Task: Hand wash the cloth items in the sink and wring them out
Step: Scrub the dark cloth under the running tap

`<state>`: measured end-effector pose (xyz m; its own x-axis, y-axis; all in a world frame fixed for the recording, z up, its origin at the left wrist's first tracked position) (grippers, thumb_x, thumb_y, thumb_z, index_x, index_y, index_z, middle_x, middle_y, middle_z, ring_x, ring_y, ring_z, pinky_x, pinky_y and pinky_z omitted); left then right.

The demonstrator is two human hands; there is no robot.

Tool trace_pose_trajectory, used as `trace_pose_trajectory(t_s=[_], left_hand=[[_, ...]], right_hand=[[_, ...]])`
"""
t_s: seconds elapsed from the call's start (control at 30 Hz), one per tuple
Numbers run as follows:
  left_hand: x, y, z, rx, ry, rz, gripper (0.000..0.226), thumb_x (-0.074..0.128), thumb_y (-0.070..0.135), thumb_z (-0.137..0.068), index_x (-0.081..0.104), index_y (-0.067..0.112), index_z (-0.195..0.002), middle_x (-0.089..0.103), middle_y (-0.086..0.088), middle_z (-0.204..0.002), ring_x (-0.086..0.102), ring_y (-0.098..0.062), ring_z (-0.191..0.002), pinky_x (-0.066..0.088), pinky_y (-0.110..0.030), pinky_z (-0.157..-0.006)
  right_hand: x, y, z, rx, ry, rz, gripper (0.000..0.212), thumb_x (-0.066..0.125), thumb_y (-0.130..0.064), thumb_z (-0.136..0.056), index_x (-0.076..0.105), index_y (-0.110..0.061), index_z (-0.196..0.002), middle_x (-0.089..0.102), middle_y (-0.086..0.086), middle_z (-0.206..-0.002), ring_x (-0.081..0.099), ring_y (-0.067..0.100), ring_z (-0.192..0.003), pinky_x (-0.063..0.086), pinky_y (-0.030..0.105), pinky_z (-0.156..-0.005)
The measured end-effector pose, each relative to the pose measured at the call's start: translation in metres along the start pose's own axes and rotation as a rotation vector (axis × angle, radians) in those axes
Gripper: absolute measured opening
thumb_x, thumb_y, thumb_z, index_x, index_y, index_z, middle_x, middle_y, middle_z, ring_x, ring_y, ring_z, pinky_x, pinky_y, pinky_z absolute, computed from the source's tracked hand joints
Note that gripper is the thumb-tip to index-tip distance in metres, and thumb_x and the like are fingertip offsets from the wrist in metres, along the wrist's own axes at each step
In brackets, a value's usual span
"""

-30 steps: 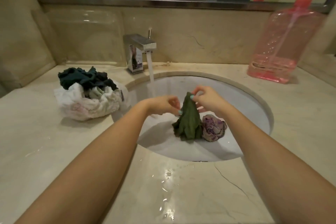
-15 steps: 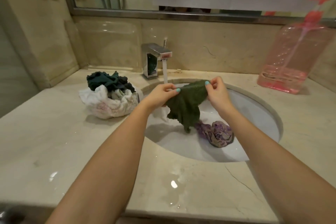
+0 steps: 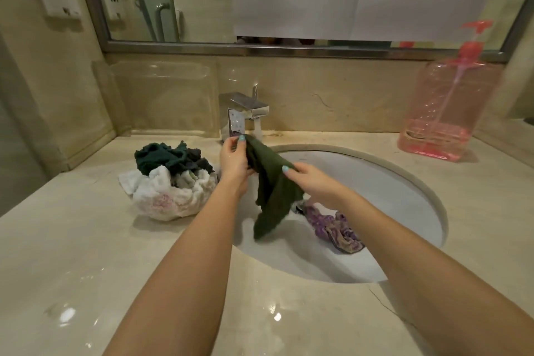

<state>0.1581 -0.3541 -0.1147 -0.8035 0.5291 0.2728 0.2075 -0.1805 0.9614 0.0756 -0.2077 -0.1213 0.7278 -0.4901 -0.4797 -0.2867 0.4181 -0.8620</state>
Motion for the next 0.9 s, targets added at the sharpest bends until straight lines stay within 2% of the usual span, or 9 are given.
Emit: trace_pose_trajectory(t_s=[0.07, 0.1, 0.2, 0.3, 0.4, 0.53, 0.7, 0.77, 0.9], left_hand=[[-0.005, -0.005, -0.004, -0.047, 0.044, 0.027, 0.015, 0.04, 0.027, -0.105, 0.051, 0.021, -0.112, 0.057, -0.009, -0.117, 0.056, -0.03, -0.111, 0.053, -0.054, -0.09], [-0.006, -0.008, -0.004, -0.077, 0.052, 0.033, 0.014, 0.039, 0.027, -0.105, 0.051, 0.021, -0.111, 0.057, -0.008, -0.117, 0.056, -0.031, -0.111, 0.051, -0.057, -0.092], [-0.009, -0.012, -0.007, -0.128, 0.071, 0.072, 0.014, 0.038, 0.028, -0.106, 0.05, 0.021, -0.107, 0.058, -0.008, -0.117, 0.057, -0.032, -0.108, 0.052, -0.06, -0.089], [-0.011, -0.012, -0.013, -0.111, 0.084, 0.068, 0.014, 0.038, 0.029, -0.105, 0.049, 0.021, -0.106, 0.057, -0.007, -0.112, 0.057, -0.029, -0.105, 0.057, -0.05, -0.081], [-0.006, -0.011, -0.016, -0.054, 0.045, -0.003, 0.013, 0.039, 0.027, -0.105, 0.05, 0.02, -0.106, 0.061, -0.008, -0.108, 0.061, -0.023, -0.096, 0.057, -0.036, -0.073], [0.017, -0.006, -0.006, 0.056, -0.052, -0.221, 0.013, 0.04, 0.027, -0.104, 0.051, 0.021, -0.108, 0.061, -0.006, -0.107, 0.061, -0.021, -0.099, 0.053, -0.043, -0.09], [0.003, -0.008, -0.007, -0.026, 0.085, -0.368, 0.035, 0.03, 0.034, -0.106, 0.058, 0.014, -0.104, 0.065, -0.013, -0.109, 0.062, -0.025, -0.101, 0.05, -0.045, -0.096], [0.009, -0.012, 0.001, -0.053, 0.047, -0.399, 0.04, 0.03, 0.036, -0.106, 0.061, 0.012, -0.1, 0.066, -0.013, -0.101, 0.063, -0.023, -0.094, 0.052, -0.04, -0.09], [0.044, -0.007, 0.023, 0.054, -0.129, -0.419, 0.036, 0.034, 0.03, -0.106, 0.057, 0.019, -0.08, 0.061, -0.005, -0.081, 0.061, -0.018, -0.081, 0.046, -0.023, -0.066]], right_hand=[[0.01, -0.001, -0.012, 0.095, 0.007, -0.414, 0.046, 0.041, -0.038, -0.102, 0.034, -0.023, -0.146, 0.033, 0.011, -0.152, 0.032, 0.042, -0.138, 0.043, 0.063, -0.097], [0.016, -0.003, -0.018, 0.121, 0.006, -0.585, 0.044, 0.041, -0.038, -0.103, 0.035, -0.025, -0.145, 0.031, 0.012, -0.153, 0.033, 0.044, -0.137, 0.044, 0.066, -0.094], [0.029, -0.015, -0.035, 0.152, 0.049, -0.828, 0.03, 0.039, -0.033, -0.104, 0.045, -0.022, -0.131, 0.046, 0.011, -0.138, 0.051, 0.042, -0.119, 0.054, 0.06, -0.083], [0.024, -0.026, -0.042, 0.093, 0.161, -0.774, 0.018, 0.041, -0.032, -0.104, 0.049, -0.024, -0.116, 0.056, 0.005, -0.119, 0.058, 0.024, -0.092, 0.054, 0.047, -0.075], [0.022, -0.03, -0.047, 0.066, 0.129, -0.75, 0.016, 0.044, -0.035, -0.102, 0.057, -0.026, -0.105, 0.063, 0.005, -0.114, 0.06, 0.022, -0.095, 0.052, 0.043, -0.074], [0.032, -0.032, -0.046, 0.046, 0.1, -0.523, 0.03, 0.038, -0.042, -0.103, 0.056, -0.024, -0.119, 0.062, 0.006, -0.111, 0.059, 0.02, -0.096, 0.05, 0.039, -0.083], [0.048, -0.038, -0.049, -0.003, 0.093, -0.272, 0.044, 0.036, -0.043, -0.103, 0.056, -0.014, -0.13, 0.061, 0.0, -0.095, 0.055, 0.014, -0.095, 0.04, 0.028, -0.085], [0.041, -0.034, -0.052, 0.039, 0.169, -0.307, 0.044, 0.036, -0.043, -0.103, 0.059, -0.011, -0.123, 0.063, 0.003, -0.095, 0.059, 0.016, -0.091, 0.045, 0.03, -0.082], [0.019, -0.013, -0.05, 0.135, 0.343, -0.501, 0.039, 0.038, -0.036, -0.102, 0.065, -0.009, -0.111, 0.068, 0.013, -0.098, 0.065, 0.025, -0.09, 0.054, 0.038, -0.083]])
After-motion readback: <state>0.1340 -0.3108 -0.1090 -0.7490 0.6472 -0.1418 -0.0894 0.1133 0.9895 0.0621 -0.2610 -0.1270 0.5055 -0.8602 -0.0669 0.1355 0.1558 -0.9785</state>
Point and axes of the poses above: each hand's wrist, its own z-axis away from the middle knuckle, its own x-axis out of the palm, y = z × x, the point moved 8 cm from there along -z, towards the middle knuckle
